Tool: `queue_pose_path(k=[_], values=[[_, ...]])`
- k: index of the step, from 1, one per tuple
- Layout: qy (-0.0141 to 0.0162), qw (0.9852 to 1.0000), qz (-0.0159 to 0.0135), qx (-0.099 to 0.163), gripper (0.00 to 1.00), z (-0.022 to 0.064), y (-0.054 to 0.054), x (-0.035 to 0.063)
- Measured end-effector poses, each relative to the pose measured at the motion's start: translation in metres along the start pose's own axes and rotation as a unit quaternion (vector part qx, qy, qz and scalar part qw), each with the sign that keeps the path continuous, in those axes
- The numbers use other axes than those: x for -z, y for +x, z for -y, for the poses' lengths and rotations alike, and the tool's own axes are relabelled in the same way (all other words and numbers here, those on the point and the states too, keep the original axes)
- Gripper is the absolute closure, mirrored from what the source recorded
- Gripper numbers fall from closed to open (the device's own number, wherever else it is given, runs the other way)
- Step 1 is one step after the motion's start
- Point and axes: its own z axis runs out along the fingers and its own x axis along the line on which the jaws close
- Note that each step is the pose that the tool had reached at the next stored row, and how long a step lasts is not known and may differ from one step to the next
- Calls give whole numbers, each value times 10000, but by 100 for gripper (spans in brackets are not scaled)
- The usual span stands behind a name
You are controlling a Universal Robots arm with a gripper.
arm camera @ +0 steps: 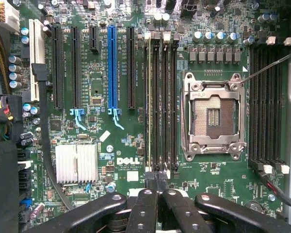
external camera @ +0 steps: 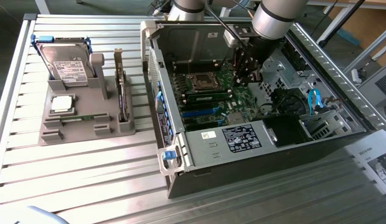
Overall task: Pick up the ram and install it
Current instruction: 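Press down the ram until it locks into place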
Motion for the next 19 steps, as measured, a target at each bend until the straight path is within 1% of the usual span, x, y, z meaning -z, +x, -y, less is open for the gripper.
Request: queue_pose_path(k=[4, 8, 13, 19], values=[[0, 10000, -1, 0, 90, -2, 0, 1], [2, 10000, -1, 0, 90, -53, 1, 0], [14, 10000, -1, 1, 90, -168, 2, -2], [29, 10000, -1, 1, 90, -336, 3, -6]])
